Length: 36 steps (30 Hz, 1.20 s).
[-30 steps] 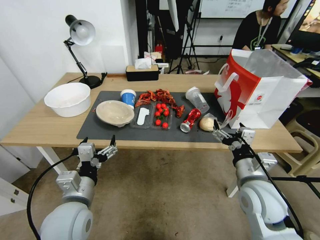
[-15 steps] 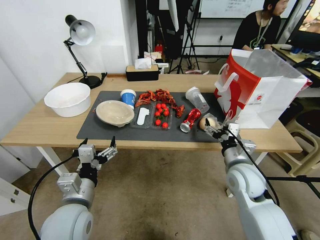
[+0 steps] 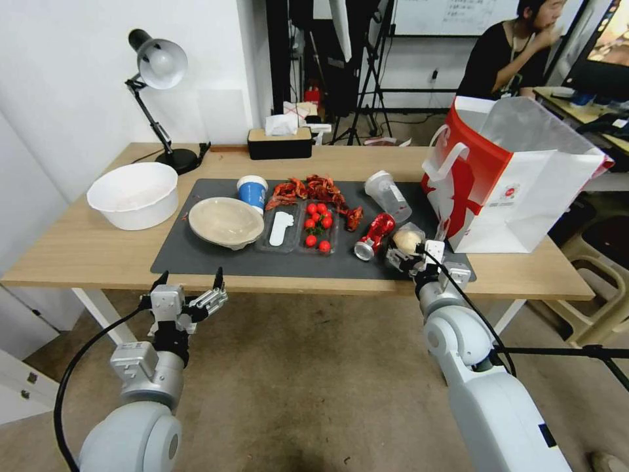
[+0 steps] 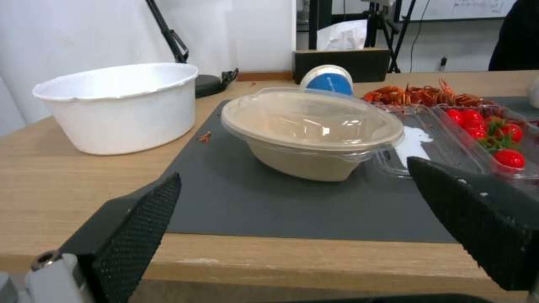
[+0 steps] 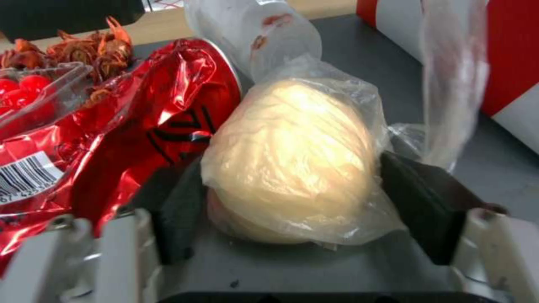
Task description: Pick up the trash from the table and place it into the takeout bag.
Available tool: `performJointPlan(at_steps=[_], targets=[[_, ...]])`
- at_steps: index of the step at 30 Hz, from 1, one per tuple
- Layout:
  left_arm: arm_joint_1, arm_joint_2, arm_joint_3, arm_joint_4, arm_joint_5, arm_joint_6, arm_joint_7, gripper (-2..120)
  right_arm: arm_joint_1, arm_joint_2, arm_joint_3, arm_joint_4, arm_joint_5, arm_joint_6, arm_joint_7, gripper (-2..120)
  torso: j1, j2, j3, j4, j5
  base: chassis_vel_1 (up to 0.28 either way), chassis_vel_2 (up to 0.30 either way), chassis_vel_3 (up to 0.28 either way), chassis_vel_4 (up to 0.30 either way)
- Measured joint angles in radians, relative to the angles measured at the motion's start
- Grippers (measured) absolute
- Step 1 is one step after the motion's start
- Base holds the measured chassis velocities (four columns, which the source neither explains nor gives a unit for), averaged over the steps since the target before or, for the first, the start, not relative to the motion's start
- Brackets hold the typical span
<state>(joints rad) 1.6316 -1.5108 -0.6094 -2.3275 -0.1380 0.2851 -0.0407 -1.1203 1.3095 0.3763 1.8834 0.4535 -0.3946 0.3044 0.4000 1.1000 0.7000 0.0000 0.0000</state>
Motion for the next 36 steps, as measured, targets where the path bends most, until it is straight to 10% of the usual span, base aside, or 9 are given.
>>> performJointPlan(at_steps=[21, 28, 36], targets=[[0.007, 0.002, 0.004, 0.022, 0.023, -0.043, -0.001, 100, -0.051, -0.013, 0.027, 0.116, 0.019, 0.085, -0.073, 7, 0.0, 0.0, 0.0, -0.0001, 0.0002, 0.0, 0.0, 0.0, 0.0], [0.016, 0.001, 0.005, 0.019, 0.03, -0.063, -0.001, 100, -0.011, -0.081, 0.1, 0.265, 0.16, 0.192, -0.207, 5, 0.0, 0.0, 0.0, 0.0, 0.0002, 0.0, 0.0, 0.0, 0.0], [0.028, -0.003, 0.01, 0.008, 0.043, -0.075, 0.003, 100, 0.17, -0.209, 0.188, 0.244, 0.318, 0.224, -0.102, 5, 0.0, 0.0, 0.0, -0.0001, 0.0003, 0.0, 0.0, 0.0, 0.0]])
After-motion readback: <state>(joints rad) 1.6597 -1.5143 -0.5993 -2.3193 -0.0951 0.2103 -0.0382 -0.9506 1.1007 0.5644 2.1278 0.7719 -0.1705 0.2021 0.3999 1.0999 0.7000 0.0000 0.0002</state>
